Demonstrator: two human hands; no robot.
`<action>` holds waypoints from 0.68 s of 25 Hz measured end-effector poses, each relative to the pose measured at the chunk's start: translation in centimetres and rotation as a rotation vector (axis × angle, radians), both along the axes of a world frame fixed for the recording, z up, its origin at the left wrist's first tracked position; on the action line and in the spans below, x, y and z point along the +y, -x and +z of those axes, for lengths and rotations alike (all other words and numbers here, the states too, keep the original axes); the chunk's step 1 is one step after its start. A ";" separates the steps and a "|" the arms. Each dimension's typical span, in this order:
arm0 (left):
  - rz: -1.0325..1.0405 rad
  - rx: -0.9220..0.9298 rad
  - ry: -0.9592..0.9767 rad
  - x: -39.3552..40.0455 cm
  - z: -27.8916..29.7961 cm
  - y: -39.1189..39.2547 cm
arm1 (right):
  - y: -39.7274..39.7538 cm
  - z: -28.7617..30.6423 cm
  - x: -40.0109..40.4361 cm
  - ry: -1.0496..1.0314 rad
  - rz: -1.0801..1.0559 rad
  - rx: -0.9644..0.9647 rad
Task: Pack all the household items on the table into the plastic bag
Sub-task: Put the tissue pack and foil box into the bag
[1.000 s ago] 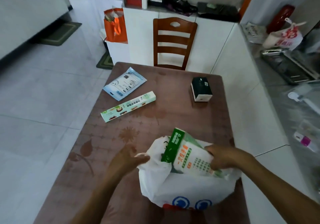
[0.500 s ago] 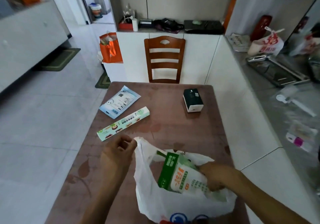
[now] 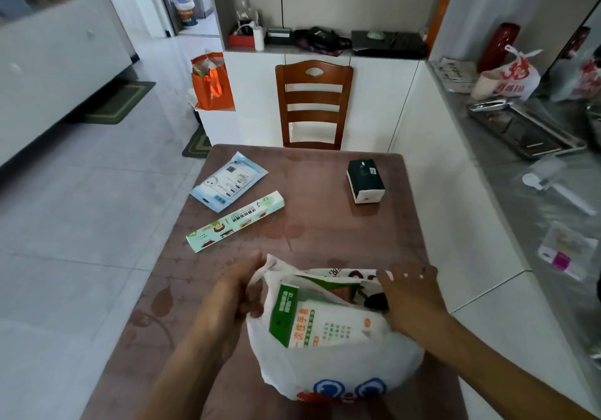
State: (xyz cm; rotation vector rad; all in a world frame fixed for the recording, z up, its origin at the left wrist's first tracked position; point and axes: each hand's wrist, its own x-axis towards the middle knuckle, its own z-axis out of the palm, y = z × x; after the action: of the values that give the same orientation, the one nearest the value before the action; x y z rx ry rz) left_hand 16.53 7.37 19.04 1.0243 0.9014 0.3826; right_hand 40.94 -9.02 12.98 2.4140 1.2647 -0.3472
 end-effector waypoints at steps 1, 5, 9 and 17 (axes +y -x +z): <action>0.023 0.060 -0.057 0.2 0.5 0.3 | -0.7 0.7 -0.1 -0.060 -0.044 0.002; 0.101 0.188 -0.039 0.4 1.6 0.5 | -1.6 3.1 -0.1 -0.236 -0.454 0.459; 0.134 0.121 -0.004 0.3 3.1 0.4 | -0.5 6.4 -0.3 -1.074 -0.862 1.303; 0.081 0.220 -0.299 -0.7 3.5 1.4 | 1.0 8.5 -2.6 -1.098 -0.804 1.149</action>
State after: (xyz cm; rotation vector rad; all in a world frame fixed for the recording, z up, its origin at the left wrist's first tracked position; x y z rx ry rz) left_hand 15.17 6.68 22.52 1.3250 1.1075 0.4898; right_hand 39.98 -11.63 21.49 3.8245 0.7276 -1.8939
